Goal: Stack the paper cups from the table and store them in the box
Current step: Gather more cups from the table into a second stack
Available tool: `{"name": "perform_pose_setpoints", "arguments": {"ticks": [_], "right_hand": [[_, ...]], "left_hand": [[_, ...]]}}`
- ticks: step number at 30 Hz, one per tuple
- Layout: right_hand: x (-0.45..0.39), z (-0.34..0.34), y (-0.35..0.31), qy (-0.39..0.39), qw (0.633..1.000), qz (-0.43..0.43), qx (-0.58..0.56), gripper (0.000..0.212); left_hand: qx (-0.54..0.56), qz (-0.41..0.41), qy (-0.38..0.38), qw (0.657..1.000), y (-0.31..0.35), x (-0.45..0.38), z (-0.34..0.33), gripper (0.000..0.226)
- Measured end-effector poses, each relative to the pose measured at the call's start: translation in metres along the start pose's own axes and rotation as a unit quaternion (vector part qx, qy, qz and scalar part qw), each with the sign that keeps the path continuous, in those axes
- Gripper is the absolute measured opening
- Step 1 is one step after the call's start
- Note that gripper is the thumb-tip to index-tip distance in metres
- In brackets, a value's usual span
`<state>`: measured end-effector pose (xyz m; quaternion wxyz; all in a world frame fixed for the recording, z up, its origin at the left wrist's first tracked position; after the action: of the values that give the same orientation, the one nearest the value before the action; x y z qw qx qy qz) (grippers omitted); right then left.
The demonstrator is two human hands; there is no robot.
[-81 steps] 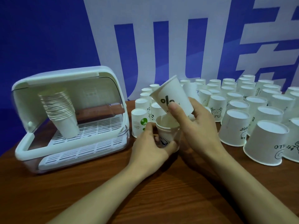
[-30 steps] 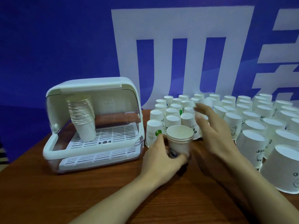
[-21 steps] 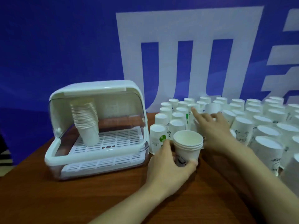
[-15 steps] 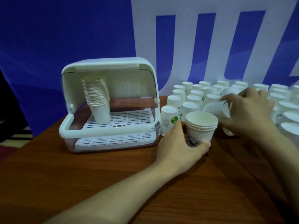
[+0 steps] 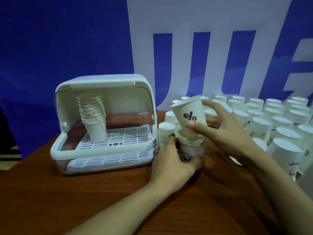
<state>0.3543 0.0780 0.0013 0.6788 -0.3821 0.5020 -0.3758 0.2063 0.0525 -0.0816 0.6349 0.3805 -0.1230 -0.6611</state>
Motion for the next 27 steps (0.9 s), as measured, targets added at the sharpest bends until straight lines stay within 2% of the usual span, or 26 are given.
{"name": "perform_pose_setpoints", "arguments": {"ticks": [2,3,5,6,9,11,13,16,21,24,27], "right_hand": [[-0.004,-0.005,0.005,-0.049,0.994,0.02,0.092,0.04],[-0.005,-0.007,0.009,-0.072,0.985,0.019,0.153,0.038],[-0.008,-0.004,0.023,-0.1,0.961,0.005,0.257,0.057],[-0.008,-0.002,0.025,-0.099,0.96,0.005,0.264,0.067],[-0.006,0.006,0.017,-0.048,0.988,0.021,0.144,0.089],[-0.007,0.007,0.011,-0.009,0.995,0.049,0.088,0.082],[-0.008,0.005,0.009,0.009,0.992,0.07,0.106,0.071],[-0.011,-0.002,0.016,-0.019,0.968,0.094,0.232,0.059],[-0.013,-0.004,0.024,-0.047,0.956,0.06,0.283,0.061],[-0.012,-0.001,0.023,-0.042,0.965,0.077,0.246,0.061],[-0.019,0.011,0.029,0.012,0.991,0.076,0.108,0.043]], "left_hand": [[0.001,0.001,0.006,1.0,0.0,0.001,0.002,0.064],[0.003,0.003,0.006,1.0,0.001,0.001,0.002,0.068],[0.007,0.009,0.003,1.0,0.0,0.001,0.003,0.073],[0.004,0.01,0.002,1.0,0.0,0.001,0.002,0.073],[-0.002,0.006,0.011,1.0,0.0,0.001,0.003,0.062],[-0.003,0.008,0.011,1.0,0.0,0.0,0.002,0.056],[-0.004,0.008,0.011,1.0,0.0,0.0,0.001,0.056],[-0.008,0.006,0.015,1.0,0.0,0.0,0.001,0.055],[-0.009,0.011,0.021,1.0,0.0,0.001,0.002,0.053],[-0.009,0.016,0.012,1.0,0.002,0.002,0.002,0.056],[-0.018,0.02,0.007,1.0,0.005,0.004,0.003,0.061]]}}
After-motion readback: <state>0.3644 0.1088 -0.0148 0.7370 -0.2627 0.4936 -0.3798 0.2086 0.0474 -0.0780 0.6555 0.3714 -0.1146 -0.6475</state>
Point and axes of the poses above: each hand's wrist, its own x-axis away from the middle knuckle, its own z-axis out of the back of the hand, y = z × x, the point moved 7 cm from there along -x, towards the middle knuckle, and after that the axes turned 11 degrees about -x, right-handed, at the moved point
